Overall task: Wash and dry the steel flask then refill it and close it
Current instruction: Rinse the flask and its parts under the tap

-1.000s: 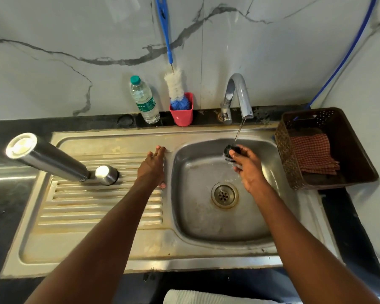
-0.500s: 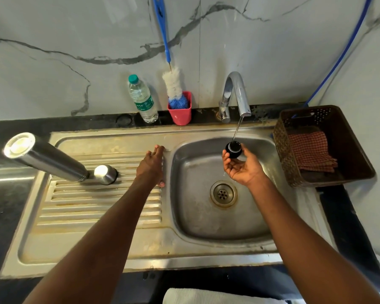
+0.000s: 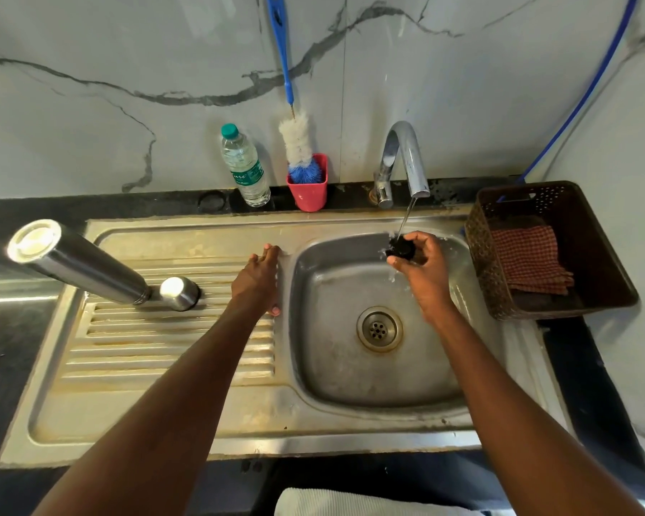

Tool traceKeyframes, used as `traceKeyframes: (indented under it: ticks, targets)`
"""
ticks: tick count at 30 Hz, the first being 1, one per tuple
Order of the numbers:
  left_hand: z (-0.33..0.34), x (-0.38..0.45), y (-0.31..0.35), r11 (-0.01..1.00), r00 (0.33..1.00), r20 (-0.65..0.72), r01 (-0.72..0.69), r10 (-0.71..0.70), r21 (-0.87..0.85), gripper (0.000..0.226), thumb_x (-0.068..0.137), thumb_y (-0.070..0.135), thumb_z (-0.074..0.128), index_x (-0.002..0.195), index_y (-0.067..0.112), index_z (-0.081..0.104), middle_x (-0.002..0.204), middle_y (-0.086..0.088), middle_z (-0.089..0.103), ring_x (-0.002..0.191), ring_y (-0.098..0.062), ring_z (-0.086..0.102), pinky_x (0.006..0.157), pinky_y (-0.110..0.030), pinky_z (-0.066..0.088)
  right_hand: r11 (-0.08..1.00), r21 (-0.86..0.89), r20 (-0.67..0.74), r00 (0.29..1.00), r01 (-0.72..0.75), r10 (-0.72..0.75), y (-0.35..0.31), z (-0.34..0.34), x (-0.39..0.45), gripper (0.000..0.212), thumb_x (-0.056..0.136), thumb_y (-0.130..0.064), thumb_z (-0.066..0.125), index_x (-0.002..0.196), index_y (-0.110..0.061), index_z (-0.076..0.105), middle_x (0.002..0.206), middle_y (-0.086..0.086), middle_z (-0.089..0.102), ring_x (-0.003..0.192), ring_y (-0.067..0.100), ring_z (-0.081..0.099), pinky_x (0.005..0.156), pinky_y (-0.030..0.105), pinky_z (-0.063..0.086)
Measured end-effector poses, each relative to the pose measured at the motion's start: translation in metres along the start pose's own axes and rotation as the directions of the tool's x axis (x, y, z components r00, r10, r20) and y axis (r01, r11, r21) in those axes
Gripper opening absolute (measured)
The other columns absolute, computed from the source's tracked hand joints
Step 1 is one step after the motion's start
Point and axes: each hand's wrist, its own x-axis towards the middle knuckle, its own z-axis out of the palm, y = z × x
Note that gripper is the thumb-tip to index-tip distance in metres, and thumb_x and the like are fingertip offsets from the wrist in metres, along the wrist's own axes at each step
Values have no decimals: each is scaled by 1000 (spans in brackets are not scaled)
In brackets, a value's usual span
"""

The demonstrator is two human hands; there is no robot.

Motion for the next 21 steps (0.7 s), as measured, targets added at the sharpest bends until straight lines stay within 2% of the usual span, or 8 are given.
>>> traceKeyframes:
  ticks: [2,6,8,11,13,16,19,21]
  targets:
    - [0,1,0,1000,1000,-2,7,-7,9,80,90,8,74,151,29,26,144,-17,55,125,-41,60,85,-54,61,997,-18,23,996,81,-81,-2,-2,-2,51,78,4,82,118,-21,64,121,-5,70,117,12,66,98,31,55]
    - [0,1,-1,1000,1000,10,16,-16,-5,84,86,9,77,150,32,26,136,-17,59,115,-40,64,79,-52,62,991,-110,124,990,77,-63,-4,4,7,57,83,3,78,132,-24,62,130,-3,67,124,15,62,104,31,52]
    - [0,2,-1,1000,1000,6,19,-19,-6,84,86,11,77,149,34,25,133,-16,60,110,-39,66,77,-52,62,990,-121,145,988,72,-54,-6,7,10,64,85,1,77,140,-24,57,136,-1,64,126,13,60,103,26,50]
    - [0,2,-1,999,1000,1,28,-28,-24,82,86,10,76,147,36,27,130,-16,61,103,-39,67,76,-51,62,978,-190,183,982,90,-55,-11,9,9,64,81,-2,82,138,-22,61,133,-1,66,125,12,60,98,16,46]
    - [0,2,-1,999,1000,3,30,-30,-28,81,87,10,75,147,36,27,129,-16,61,103,-39,67,76,-51,62,970,-213,160,984,118,-85,-12,9,8,63,78,-4,86,134,-21,63,130,-3,67,123,10,61,101,20,49]
    - [0,1,-1,999,1000,2,30,-30,-31,81,87,11,75,148,35,27,129,-16,60,103,-39,67,78,-52,62,967,-210,150,982,143,-113,-12,7,10,63,75,-4,87,131,-22,65,132,-2,62,122,12,60,108,33,51]
    - [-1,0,1,999,999,10,36,-35,-35,81,87,11,76,149,34,28,130,-17,58,103,-40,66,79,-53,62,993,-110,94,995,45,-35,-17,9,11,63,81,-8,83,138,-25,62,136,0,61,122,13,60,103,33,53]
    - [-1,0,0,999,999,10,38,-37,-39,81,86,9,76,147,34,29,129,-17,58,102,-40,66,79,-54,62,996,51,95,993,-71,66,-20,13,12,58,90,-12,77,143,-27,58,135,1,63,116,14,63,88,30,55]
